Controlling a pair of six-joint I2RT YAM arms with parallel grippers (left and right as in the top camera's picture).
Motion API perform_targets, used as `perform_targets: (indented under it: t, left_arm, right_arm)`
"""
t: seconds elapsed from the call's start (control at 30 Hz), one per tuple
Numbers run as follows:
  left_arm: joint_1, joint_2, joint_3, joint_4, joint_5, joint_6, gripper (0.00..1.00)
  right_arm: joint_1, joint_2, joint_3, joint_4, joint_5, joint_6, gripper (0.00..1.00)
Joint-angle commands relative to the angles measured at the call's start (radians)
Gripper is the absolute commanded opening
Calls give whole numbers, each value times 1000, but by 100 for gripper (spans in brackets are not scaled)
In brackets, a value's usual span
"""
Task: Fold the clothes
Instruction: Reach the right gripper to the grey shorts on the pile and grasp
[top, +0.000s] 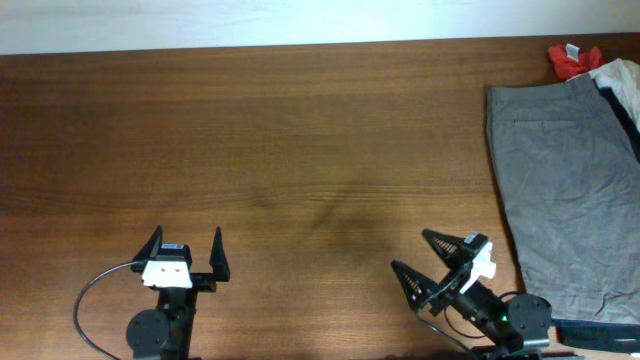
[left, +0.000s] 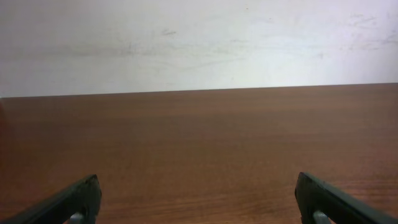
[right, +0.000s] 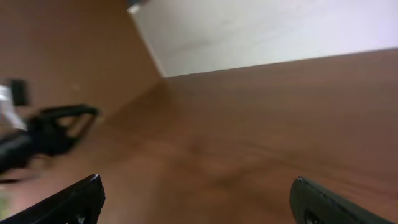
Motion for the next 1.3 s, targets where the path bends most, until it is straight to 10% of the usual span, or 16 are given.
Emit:
perform_targets:
  t: [0.0,0.23,0.5,0.9,1.27]
  left_arm:
    - [4,-3,-3,-5,11,19,99]
    - [4,-3,-3,-5,11,19,99]
    - [4,-3,-3,-5,11,19,99]
    - [4,-3,-3,-5,11,19,99]
    - [4,-3,-3,-5,11,19,99]
  right_arm:
    - [-6,-6,-5,138,-92,204,98]
    - [-10,0,85,491,119,272,98]
    - [-10,317,472,159,454,-84,98]
    - [-10,1289,1400,-563,1126,-398,98]
    - [-34,1807,1588,-638,1285,-627,98]
